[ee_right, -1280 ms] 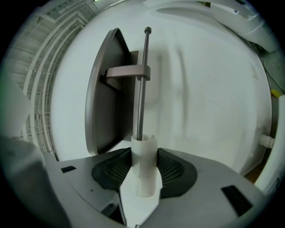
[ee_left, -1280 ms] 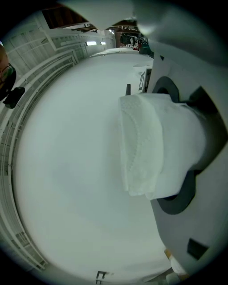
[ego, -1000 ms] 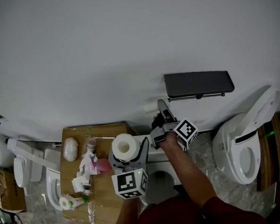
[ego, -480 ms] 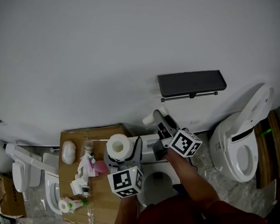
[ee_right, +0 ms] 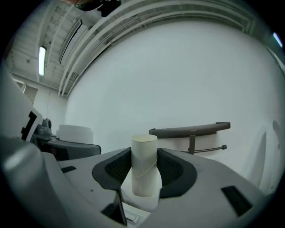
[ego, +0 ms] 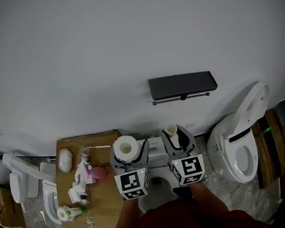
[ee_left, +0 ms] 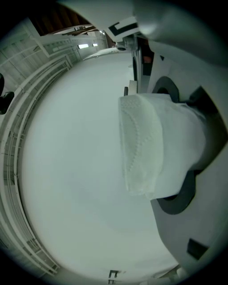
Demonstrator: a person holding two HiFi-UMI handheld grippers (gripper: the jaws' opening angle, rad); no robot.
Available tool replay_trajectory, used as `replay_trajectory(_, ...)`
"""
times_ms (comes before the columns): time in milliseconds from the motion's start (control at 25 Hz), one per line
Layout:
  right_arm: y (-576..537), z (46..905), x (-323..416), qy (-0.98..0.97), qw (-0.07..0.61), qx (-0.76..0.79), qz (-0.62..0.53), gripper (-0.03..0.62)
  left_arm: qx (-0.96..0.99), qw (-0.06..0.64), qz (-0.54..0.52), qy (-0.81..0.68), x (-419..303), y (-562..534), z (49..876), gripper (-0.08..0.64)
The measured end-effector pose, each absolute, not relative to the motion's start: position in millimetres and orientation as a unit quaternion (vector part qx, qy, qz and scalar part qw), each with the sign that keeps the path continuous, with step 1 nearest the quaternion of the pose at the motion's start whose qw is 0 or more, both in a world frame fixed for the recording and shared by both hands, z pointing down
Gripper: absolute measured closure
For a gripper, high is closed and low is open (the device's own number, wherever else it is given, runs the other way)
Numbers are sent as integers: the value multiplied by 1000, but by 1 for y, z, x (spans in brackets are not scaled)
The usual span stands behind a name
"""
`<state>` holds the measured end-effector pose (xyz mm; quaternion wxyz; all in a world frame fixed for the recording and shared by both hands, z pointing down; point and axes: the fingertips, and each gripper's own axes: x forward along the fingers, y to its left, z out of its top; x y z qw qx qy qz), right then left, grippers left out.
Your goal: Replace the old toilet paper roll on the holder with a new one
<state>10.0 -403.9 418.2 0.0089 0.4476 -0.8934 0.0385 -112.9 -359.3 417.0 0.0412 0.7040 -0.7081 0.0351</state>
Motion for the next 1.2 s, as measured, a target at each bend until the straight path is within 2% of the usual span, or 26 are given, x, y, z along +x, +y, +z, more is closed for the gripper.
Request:
replay_trajectory(440,-390,423,33,-888,27,458,23,407,719,51,25,-693,-91,-365,416,104)
replay_trajectory(840,-409,432,61,-877,28,478,42,407,705,211,-115,-667,-97,-415,442,103)
replay_trajectory(1040,-421,434,77,-871,20,486,64,407,645,323,-259,-642,-110,-451,466,103)
replay_trajectory(1200,-423,427,86,-869,14,490,63,407,608,362,-359,-608,-120,-476,469,104)
